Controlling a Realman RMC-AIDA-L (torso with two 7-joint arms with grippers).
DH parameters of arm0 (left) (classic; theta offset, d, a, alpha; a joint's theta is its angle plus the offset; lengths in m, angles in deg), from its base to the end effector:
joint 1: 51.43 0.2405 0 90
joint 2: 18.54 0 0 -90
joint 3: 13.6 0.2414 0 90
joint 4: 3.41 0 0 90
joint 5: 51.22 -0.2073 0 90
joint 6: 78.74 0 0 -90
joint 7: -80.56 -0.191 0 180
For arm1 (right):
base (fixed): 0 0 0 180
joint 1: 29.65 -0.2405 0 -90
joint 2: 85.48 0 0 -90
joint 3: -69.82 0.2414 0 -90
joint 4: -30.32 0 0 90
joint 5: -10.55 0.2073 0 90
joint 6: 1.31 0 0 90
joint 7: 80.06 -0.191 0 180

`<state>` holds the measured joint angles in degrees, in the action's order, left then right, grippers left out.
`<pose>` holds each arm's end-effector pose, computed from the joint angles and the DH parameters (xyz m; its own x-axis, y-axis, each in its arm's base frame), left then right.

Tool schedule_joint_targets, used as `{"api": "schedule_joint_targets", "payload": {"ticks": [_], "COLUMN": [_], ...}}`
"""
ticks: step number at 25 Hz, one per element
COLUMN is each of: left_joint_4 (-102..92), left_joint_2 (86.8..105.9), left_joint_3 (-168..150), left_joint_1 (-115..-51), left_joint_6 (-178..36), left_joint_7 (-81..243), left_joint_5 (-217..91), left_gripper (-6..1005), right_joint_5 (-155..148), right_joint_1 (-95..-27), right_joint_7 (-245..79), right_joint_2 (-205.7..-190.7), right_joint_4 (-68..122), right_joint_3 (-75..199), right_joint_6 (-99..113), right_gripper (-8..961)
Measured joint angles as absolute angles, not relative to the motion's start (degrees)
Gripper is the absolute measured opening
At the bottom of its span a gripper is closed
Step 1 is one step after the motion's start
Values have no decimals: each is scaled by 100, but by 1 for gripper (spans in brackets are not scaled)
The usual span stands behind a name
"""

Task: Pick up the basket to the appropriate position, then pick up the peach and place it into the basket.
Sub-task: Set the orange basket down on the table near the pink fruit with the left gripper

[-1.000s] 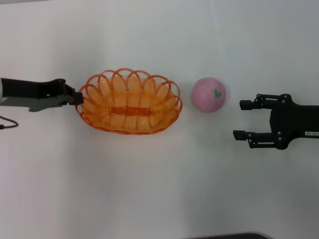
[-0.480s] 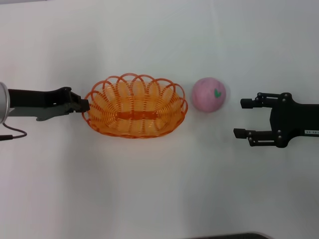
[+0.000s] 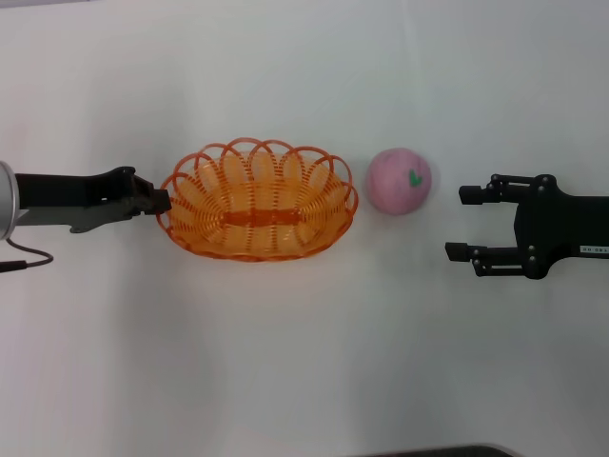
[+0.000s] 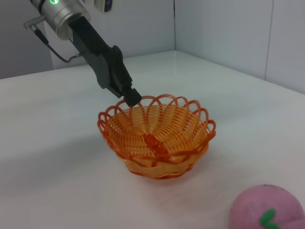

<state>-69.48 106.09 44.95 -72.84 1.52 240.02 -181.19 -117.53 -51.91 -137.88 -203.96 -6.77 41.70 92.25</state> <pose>-0.2455 0.3328 -0.0430 0.0747 0.9398 0.3335 0.9971 -0.0654 -0.0389 0.3046 0.2799 -0.0263 0.9028 -0.2188 -0.3703 -0.3302 -0.9042 -0.2708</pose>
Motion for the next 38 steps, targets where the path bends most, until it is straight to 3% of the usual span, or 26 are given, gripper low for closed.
{"api": "schedule_joint_targets", "payload": {"ticks": [38], "left_joint_4": [-6949], "left_joint_2": [10609], "left_joint_3": [5006], "left_joint_1": [-7048], "left_joint_6": [-376], "left_joint_7": [24167], "left_joint_5": [-17675], "left_gripper": [47], "right_joint_5": [-11758], "right_joint_1": [-5224], "right_joint_7": [-13788], "right_joint_2": [-20440], "right_joint_4": [-677], "right_joint_3": [4178], "right_joint_6": [9155], "right_gripper": [798]}}
